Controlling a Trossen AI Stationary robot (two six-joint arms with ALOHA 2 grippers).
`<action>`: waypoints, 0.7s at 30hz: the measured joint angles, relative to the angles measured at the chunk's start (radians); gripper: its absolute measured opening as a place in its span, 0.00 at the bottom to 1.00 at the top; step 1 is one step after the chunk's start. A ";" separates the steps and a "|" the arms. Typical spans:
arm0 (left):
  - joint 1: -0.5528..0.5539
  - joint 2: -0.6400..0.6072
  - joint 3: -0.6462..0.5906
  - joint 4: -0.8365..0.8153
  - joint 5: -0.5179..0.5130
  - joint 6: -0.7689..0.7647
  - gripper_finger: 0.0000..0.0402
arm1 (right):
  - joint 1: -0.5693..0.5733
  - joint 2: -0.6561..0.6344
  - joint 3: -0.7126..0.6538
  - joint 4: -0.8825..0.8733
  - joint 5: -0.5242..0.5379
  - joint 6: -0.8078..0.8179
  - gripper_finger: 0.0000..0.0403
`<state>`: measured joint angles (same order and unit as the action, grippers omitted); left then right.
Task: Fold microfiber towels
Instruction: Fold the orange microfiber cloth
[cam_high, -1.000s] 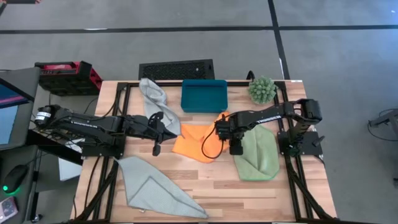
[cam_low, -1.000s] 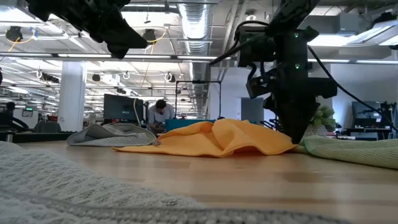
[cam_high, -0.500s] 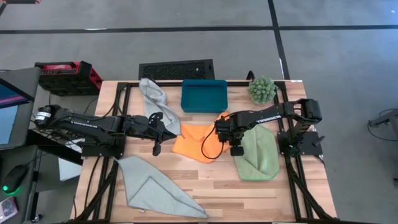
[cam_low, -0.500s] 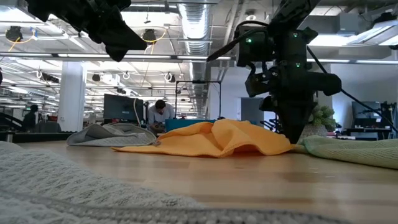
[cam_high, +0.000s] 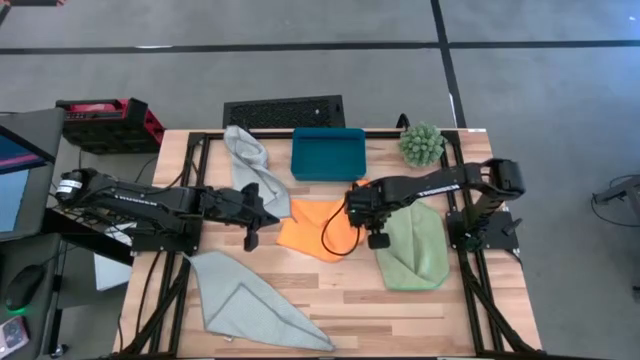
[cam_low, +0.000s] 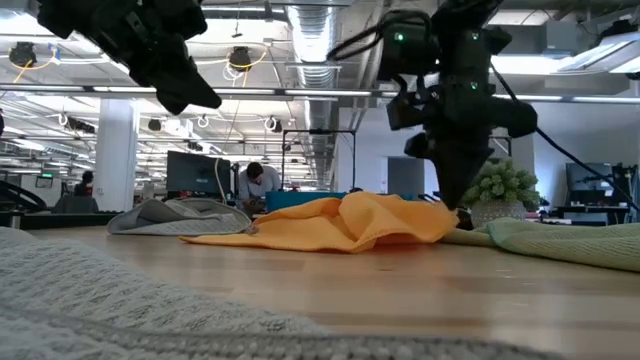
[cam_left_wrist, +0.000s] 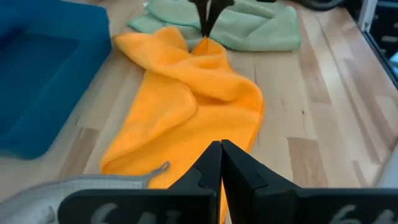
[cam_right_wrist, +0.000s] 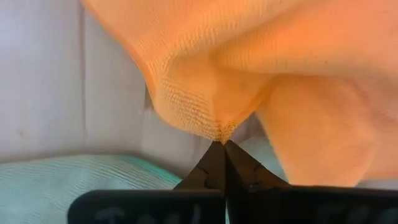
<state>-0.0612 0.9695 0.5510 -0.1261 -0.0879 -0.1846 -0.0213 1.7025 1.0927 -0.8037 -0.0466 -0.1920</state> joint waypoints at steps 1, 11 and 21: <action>0.000 0.000 0.000 0.002 0.000 -0.014 0.00 | -0.003 -0.009 0.001 0.006 0.000 0.000 0.02; 0.000 0.093 0.000 -0.045 0.038 -0.024 0.19 | -0.047 -0.069 0.001 0.006 0.002 0.008 0.02; -0.001 0.400 -0.001 -0.006 0.024 0.178 0.24 | -0.061 -0.076 0.002 0.006 0.003 0.002 0.02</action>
<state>-0.0619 1.3698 0.5499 -0.1322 -0.0635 -0.0064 -0.0826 1.6268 1.0943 -0.7979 -0.0437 -0.1895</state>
